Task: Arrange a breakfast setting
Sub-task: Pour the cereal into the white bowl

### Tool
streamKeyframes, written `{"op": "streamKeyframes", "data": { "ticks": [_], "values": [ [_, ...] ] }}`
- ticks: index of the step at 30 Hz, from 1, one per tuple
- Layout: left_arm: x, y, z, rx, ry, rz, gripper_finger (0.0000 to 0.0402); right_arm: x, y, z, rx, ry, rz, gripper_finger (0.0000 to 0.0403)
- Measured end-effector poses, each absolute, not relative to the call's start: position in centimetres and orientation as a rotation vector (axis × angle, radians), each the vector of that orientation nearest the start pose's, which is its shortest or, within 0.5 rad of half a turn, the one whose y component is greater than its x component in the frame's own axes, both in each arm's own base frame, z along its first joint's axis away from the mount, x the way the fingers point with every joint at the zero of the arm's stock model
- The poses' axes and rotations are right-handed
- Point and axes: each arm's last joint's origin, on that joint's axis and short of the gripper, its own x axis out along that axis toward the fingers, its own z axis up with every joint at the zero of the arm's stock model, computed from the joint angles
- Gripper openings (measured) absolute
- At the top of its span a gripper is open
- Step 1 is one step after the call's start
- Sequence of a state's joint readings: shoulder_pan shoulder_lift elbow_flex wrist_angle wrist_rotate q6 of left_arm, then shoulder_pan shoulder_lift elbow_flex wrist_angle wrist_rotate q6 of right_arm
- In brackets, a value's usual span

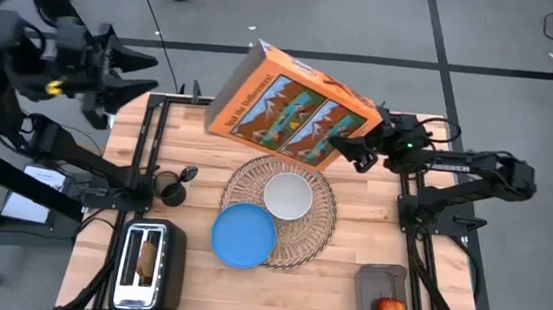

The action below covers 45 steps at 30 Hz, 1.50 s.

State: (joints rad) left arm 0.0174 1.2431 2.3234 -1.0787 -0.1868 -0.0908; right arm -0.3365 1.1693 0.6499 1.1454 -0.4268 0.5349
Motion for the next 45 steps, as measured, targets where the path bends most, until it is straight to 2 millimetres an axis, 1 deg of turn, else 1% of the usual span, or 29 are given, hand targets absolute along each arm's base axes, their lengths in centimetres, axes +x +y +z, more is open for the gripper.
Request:
{"op": "streamKeyframes", "data": {
  "ticks": [6, 12, 20, 22, 26, 31, 35, 41, 45],
  "values": [
    [11.9, 0.8, 59.0, -0.058, 0.079, 0.226, 0.0229, 19.7, -7.1, 31.6, 0.357, -0.521, 0.208, 0.0263],
    [14.5, 0.8, 58.2, -0.032, 0.157, 0.228, 0.0229, 17.6, -7.2, 30.3, 0.417, -0.416, 0.250, 0.0263],
    [17.1, 0.7, 57.2, -0.059, 0.216, 0.206, 0.0229, 13.8, -6.8, 29.6, 0.437, -0.406, 0.278, 0.0263],
    [18.1, 0.7, 56.8, -0.071, 0.214, 0.203, 0.0229, 12.9, -6.6, 29.4, 0.443, -0.400, 0.288, 0.0263],
    [20.2, 0.7, 55.3, -0.103, 0.239, 0.208, 0.0229, 11.4, -6.2, 29.0, 0.441, -0.405, 0.296, 0.0263],
    [23.0, 0.7, 52.8, -0.145, 0.278, 0.216, 0.0228, 10.0, -6.0, 28.6, 0.449, -0.382, 0.309, 0.0263],
    [24.7, 0.7, 51.2, -0.158, 0.288, 0.218, 0.0228, 9.0, -5.8, 28.8, 0.427, -0.385, 0.306, 0.0263],
    [25.9, 0.7, 49.2, -0.180, 0.298, 0.224, 0.0228, 7.8, -5.7, 29.0, 0.405, -0.399, 0.239, 0.0263],
    [25.8, 0.7, 48.2, -0.204, 0.275, 0.225, 0.0228, 7.2, -5.7, 28.7, 0.401, -0.374, 0.193, 0.0263]
  ]
}}
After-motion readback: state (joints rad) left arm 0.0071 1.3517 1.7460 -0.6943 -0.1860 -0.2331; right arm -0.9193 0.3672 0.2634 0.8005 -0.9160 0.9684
